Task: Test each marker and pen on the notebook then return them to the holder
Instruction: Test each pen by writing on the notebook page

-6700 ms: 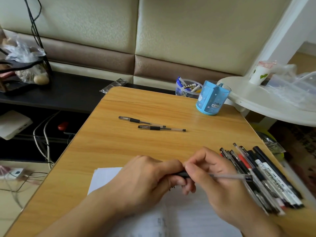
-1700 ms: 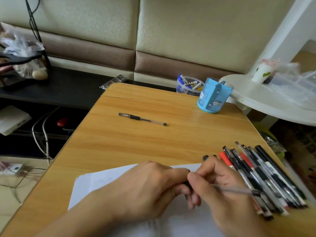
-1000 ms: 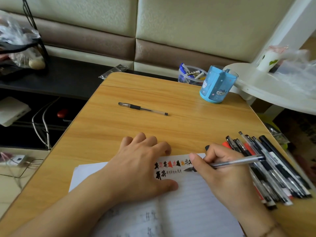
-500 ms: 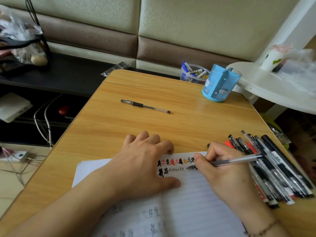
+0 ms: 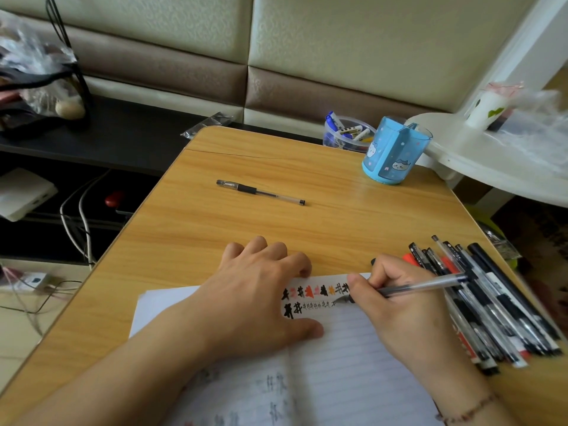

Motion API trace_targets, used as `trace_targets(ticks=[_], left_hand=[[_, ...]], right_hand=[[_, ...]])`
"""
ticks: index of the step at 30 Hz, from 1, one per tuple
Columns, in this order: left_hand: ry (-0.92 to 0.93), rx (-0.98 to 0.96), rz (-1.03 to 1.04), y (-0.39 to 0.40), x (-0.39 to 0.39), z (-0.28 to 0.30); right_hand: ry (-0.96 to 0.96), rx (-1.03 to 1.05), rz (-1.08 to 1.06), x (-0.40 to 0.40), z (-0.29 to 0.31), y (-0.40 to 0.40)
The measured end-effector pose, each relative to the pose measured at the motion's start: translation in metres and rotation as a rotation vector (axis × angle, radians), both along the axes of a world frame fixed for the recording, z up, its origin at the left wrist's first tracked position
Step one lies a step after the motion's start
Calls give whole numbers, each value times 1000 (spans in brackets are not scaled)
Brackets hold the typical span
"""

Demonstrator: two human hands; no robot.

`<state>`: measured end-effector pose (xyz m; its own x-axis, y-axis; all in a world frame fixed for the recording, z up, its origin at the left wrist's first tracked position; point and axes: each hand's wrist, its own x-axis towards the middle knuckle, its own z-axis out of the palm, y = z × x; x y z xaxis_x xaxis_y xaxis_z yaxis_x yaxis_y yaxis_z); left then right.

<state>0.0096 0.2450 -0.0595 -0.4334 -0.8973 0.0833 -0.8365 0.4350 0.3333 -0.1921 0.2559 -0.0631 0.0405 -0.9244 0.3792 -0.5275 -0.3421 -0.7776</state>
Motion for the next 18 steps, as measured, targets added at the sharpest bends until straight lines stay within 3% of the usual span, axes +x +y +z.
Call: trace_targets(ticks=[5, 13, 18], left_hand=[[19, -46, -19, 2, 1, 0], [463, 12, -38, -7, -2, -1], [528, 28, -75, -6, -3, 1]], right_hand=[[-72, 20, -3, 0, 2, 1], [-567, 220, 134, 0, 16, 8], [-602, 231, 125, -1, 18, 9]])
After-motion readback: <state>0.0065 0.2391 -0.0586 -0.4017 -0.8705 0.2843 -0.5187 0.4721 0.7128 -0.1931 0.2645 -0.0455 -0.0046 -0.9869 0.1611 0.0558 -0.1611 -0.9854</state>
